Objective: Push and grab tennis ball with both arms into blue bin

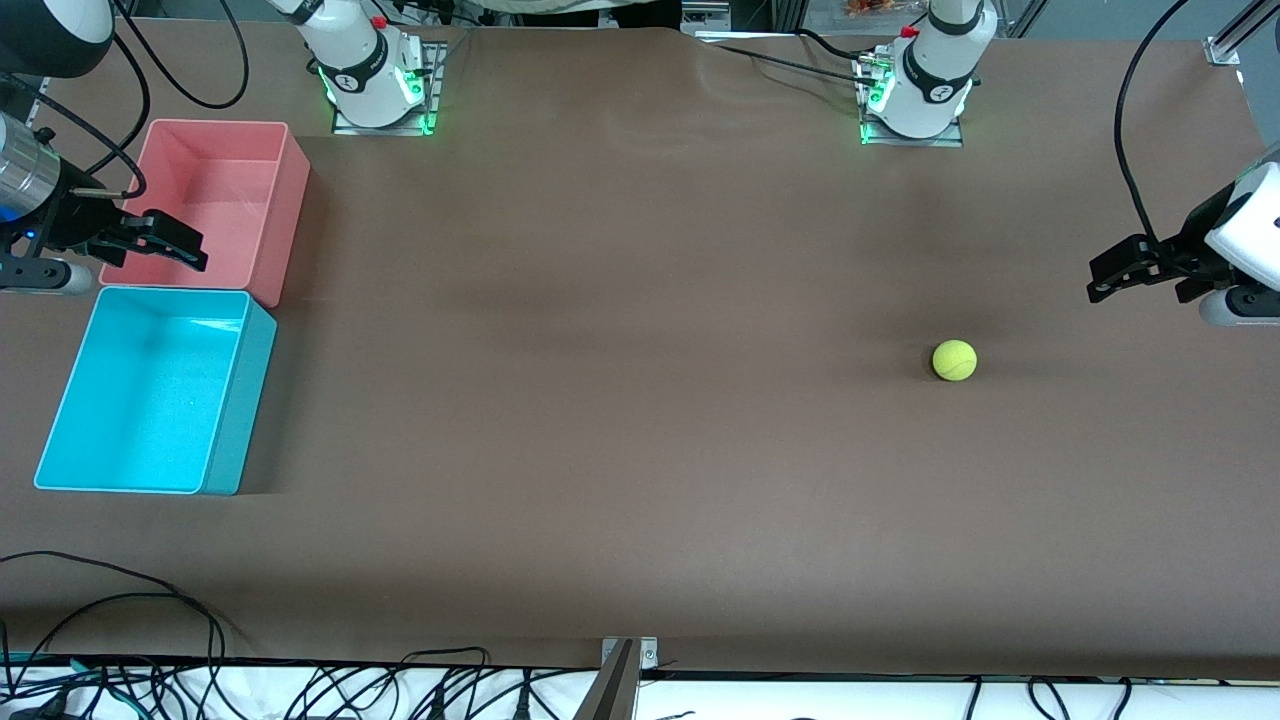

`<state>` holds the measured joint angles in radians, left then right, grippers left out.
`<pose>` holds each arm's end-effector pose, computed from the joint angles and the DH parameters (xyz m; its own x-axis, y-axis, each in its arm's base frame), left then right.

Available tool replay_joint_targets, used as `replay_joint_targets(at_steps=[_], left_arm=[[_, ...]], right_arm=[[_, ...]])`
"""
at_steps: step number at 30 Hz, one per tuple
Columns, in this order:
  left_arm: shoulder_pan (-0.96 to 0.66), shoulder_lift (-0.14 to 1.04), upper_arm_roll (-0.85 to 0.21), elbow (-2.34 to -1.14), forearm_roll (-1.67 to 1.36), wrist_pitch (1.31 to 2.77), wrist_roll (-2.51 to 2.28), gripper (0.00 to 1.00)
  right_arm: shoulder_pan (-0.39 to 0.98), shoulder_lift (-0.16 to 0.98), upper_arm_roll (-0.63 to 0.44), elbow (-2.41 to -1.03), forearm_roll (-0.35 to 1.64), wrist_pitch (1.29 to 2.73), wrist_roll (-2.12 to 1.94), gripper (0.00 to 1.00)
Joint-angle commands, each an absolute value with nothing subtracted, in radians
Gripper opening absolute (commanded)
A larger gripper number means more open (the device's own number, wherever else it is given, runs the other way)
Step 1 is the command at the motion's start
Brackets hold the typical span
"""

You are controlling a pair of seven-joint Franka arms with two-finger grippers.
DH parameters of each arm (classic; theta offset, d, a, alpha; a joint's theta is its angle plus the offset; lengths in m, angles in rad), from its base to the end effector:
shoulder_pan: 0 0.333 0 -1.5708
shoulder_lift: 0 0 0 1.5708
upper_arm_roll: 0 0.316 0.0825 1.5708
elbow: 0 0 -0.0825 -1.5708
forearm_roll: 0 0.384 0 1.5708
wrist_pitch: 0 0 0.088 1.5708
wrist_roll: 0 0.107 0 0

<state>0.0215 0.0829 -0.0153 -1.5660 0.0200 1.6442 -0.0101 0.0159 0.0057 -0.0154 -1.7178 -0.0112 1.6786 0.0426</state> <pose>0.5851 0.0060 0.5860 0.9999 0.0149 -0.0045 0.0148 -0.9997 -0.0187 0.5595 -0.0008 0.5608 0.9982 -0.0409 -0.0444 -0.0403 -0.9991 0.0131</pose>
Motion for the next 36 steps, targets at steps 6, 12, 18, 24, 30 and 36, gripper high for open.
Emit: replay_joint_targets(at_steps=[6, 12, 18, 24, 30, 36], left_arm=[[0.020, 0.064, -0.017, -1.580, 0.034, 1.638, 0.009, 1.00], [0.020, 0.064, -0.017, -1.582, 0.034, 1.638, 0.009, 1.00], [0.020, 0.064, -0.015, -1.582, 0.034, 1.638, 0.009, 1.00], [0.020, 0.064, -0.017, -1.582, 0.032, 1.637, 0.008, 1.00], [0.020, 0.064, -0.017, -1.580, 0.032, 1.621, 0.006, 1.00], [0.020, 0.063, -0.017, -1.580, 0.031, 1.583, 0.008, 1.00]], right_arm=[[0.008, 0.015, -0.012, -1.690, 0.002, 1.655, 0.028, 1.00], [0.008, 0.015, -0.012, -1.690, 0.002, 1.655, 0.028, 1.00], [0.008, 0.015, -0.012, -1.690, 0.002, 1.655, 0.028, 1.00], [0.008, 0.015, -0.012, -1.690, 0.002, 1.655, 0.028, 1.00], [0.008, 0.015, -0.012, -1.690, 0.002, 1.655, 0.028, 1.00], [0.008, 0.015, -0.014, -1.690, 0.002, 1.655, 0.028, 1.00]])
